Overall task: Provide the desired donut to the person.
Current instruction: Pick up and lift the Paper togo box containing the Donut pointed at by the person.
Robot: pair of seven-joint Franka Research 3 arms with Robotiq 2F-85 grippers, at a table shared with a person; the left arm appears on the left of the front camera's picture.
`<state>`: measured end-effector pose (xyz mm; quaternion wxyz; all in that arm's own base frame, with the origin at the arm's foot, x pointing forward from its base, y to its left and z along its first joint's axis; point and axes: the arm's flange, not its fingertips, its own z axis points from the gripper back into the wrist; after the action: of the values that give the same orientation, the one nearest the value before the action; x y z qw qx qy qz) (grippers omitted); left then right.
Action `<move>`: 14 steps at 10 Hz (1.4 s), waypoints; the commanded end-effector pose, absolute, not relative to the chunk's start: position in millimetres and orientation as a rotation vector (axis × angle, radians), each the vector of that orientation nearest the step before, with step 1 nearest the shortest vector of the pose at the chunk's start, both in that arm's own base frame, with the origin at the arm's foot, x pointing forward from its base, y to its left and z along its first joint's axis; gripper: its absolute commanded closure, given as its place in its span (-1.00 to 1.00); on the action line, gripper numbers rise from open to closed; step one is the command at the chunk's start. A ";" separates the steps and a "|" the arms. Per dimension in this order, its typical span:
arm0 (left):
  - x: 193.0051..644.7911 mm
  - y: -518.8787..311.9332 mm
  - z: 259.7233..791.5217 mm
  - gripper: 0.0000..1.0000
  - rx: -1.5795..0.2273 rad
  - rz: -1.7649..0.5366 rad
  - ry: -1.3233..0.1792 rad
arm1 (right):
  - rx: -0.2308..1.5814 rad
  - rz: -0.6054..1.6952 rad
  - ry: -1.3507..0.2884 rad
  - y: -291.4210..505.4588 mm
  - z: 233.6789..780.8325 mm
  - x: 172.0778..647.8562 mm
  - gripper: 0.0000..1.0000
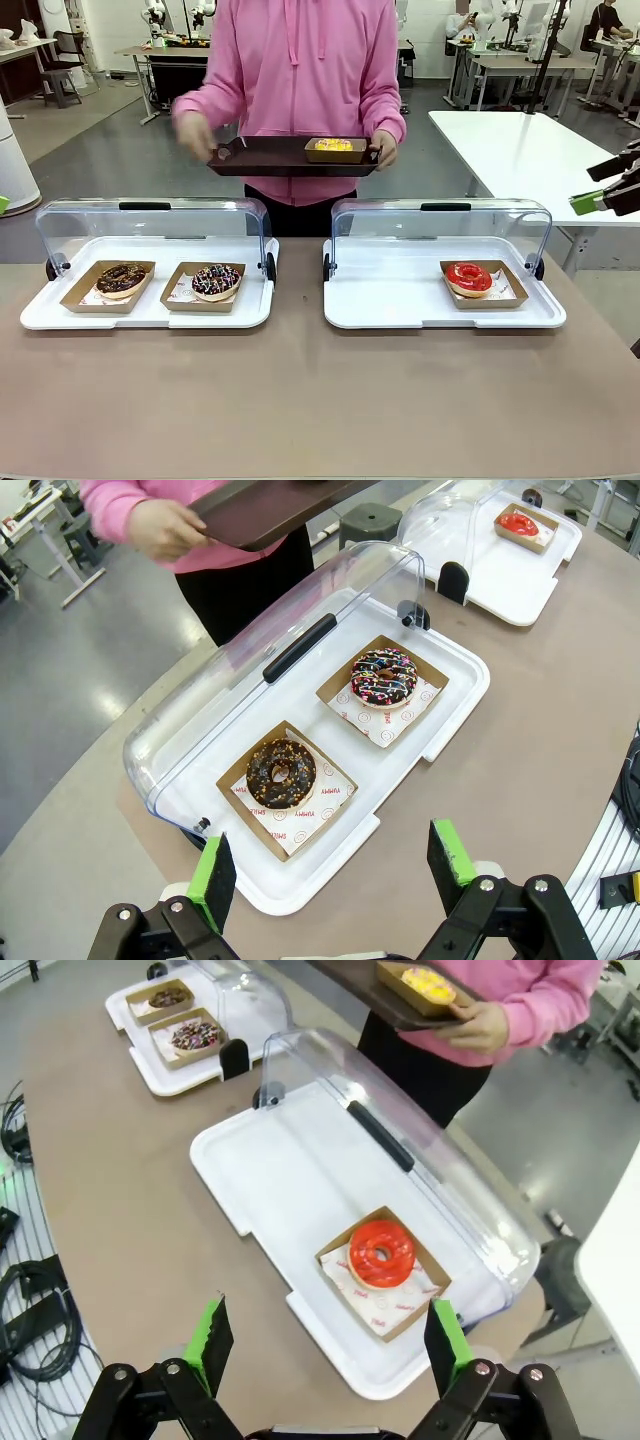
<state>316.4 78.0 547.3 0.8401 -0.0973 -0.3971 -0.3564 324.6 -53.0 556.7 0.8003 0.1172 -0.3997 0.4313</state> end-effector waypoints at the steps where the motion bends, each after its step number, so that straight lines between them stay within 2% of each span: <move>1: 316.6 79.1 546.5 -1.00 -0.213 -0.752 -0.840 | 0.228 0.936 -0.915 -46.5 532.7 315.0 -1.00; 8: 316.6 79.1 546.5 -1.00 -0.213 -0.752 -0.840 | 0.245 0.956 -0.920 -40.3 534.7 323.3 -1.00; 9: 316.6 79.1 546.5 -1.00 -0.213 -0.752 -0.840 | 0.227 0.942 -0.915 -47.8 561.6 331.7 -1.00; 14: 316.6 79.1 546.5 -1.00 -0.213 -0.752 -0.840 | 0.227 0.942 -0.915 -47.8 561.6 331.7 -1.00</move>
<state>316.5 78.0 547.3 0.8401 -0.0973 -0.3971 -0.3564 331.2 -46.8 562.4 0.7841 0.1077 -0.4260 0.4382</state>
